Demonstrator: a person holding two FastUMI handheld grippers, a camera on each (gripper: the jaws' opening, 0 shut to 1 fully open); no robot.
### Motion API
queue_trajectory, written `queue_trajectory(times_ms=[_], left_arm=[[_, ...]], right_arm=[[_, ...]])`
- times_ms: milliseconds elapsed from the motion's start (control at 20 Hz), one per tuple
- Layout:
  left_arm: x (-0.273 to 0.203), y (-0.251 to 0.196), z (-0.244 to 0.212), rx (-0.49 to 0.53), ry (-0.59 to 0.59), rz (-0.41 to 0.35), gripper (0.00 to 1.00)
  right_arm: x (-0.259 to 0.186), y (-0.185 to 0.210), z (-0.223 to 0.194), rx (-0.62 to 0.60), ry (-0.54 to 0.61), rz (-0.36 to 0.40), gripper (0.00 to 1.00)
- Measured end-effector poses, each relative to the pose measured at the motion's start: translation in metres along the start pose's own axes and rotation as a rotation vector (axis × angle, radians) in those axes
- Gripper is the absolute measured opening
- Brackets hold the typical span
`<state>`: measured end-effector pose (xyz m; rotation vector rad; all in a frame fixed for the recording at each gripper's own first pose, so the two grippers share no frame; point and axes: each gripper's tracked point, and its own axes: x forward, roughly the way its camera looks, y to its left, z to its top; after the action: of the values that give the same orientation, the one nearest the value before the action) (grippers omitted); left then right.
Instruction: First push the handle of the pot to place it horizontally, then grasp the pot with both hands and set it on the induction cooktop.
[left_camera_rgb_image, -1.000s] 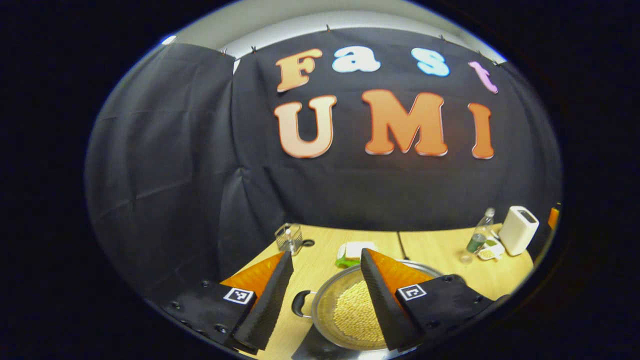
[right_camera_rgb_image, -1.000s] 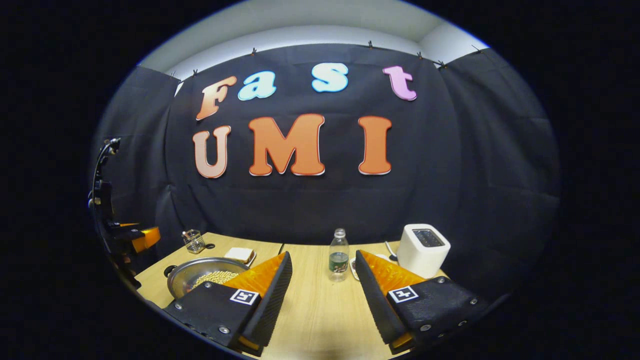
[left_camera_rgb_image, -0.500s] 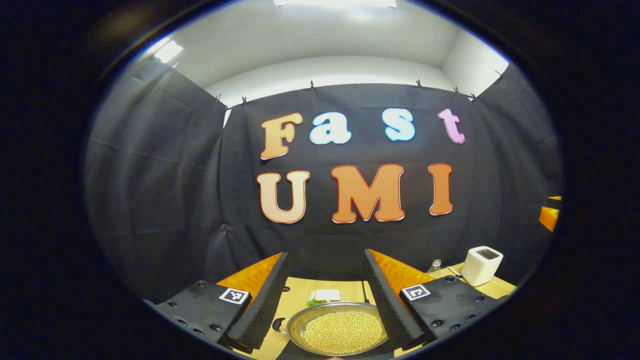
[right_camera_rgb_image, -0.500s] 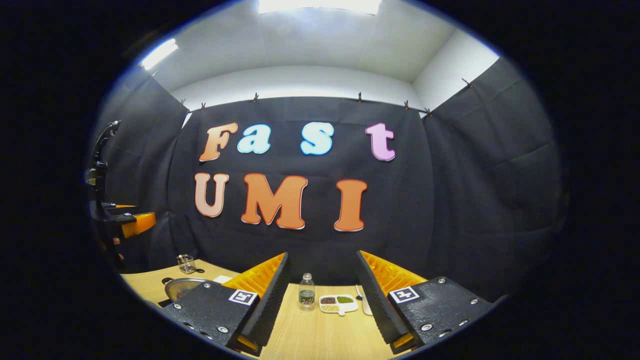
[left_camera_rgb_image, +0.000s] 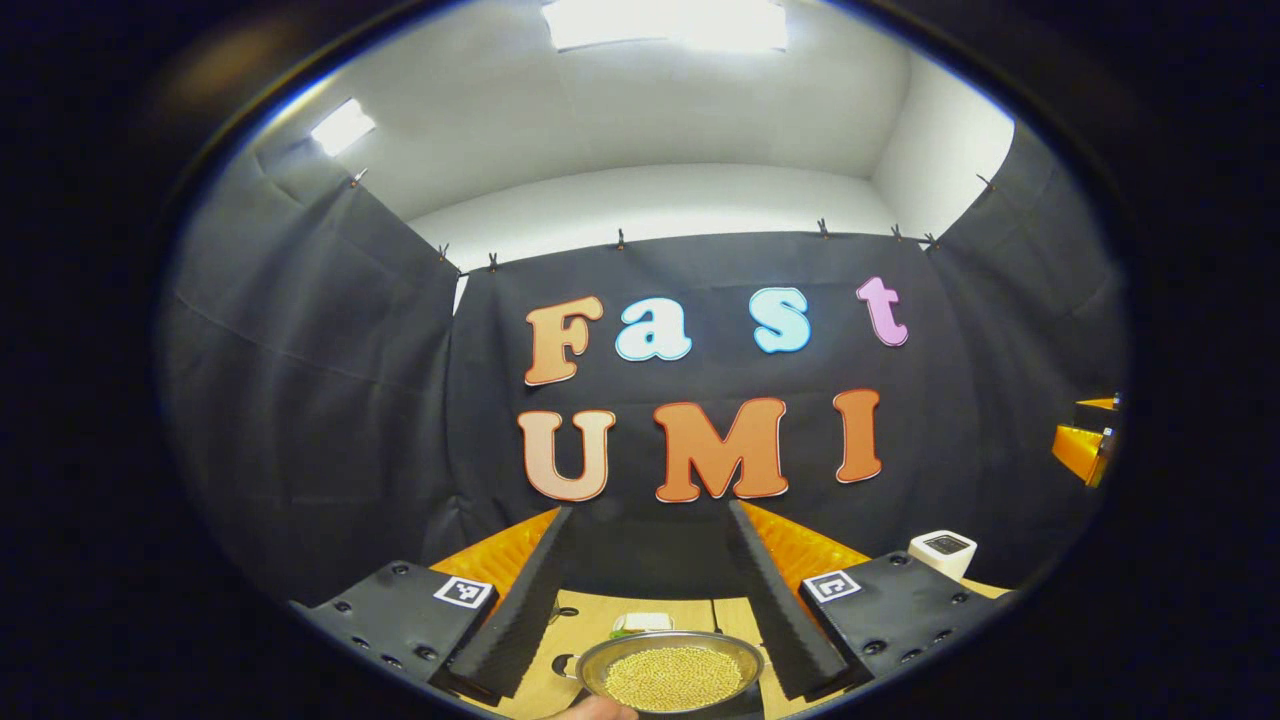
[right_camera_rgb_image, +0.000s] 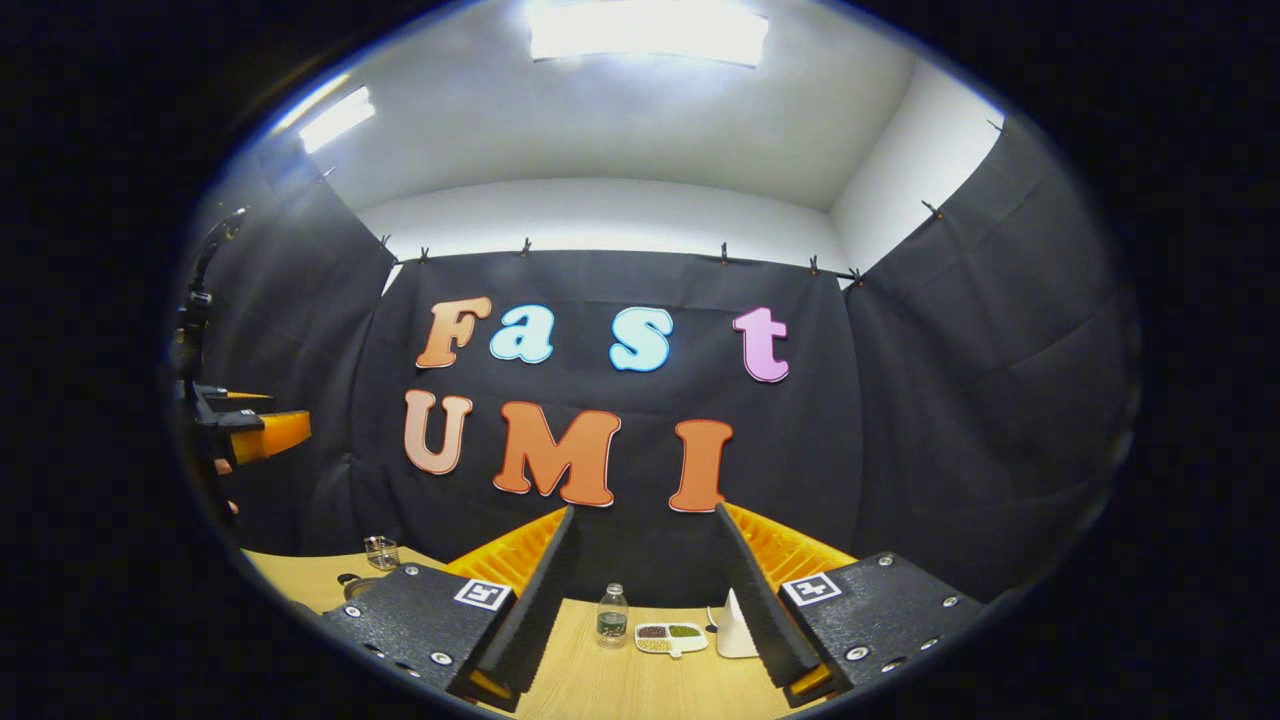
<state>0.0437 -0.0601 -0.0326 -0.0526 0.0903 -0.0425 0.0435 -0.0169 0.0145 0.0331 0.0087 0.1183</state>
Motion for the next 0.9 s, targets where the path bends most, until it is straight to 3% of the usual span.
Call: queue_trajectory(times_ms=[100, 150, 600, 750, 900], left_arm=[[-0.012, 0.008, 0.018, 0.002, -0.034, 0.008, 1.0], [-0.017, 0.011, 0.022, 0.004, -0.048, 0.016, 1.0], [-0.053, 0.052, 0.019, -0.014, -0.024, 0.054, 0.98], [-0.053, 0.067, 0.004, -0.049, -0.003, 0.078, 1.0], [-0.053, 0.078, -0.002, -0.073, 0.009, 0.089, 0.96]], right_arm=[[-0.013, 0.018, -0.002, 0.016, 0.03, 0.056, 0.8], [-0.018, 0.018, -0.007, 0.02, 0.053, 0.062, 0.86], [-0.043, 0.037, 0.023, -0.042, 0.018, 0.041, 0.9], [-0.037, 0.031, 0.02, -0.058, 0.017, -0.003, 0.94], [-0.036, 0.047, 0.007, -0.016, 0.068, 0.036, 0.95]])
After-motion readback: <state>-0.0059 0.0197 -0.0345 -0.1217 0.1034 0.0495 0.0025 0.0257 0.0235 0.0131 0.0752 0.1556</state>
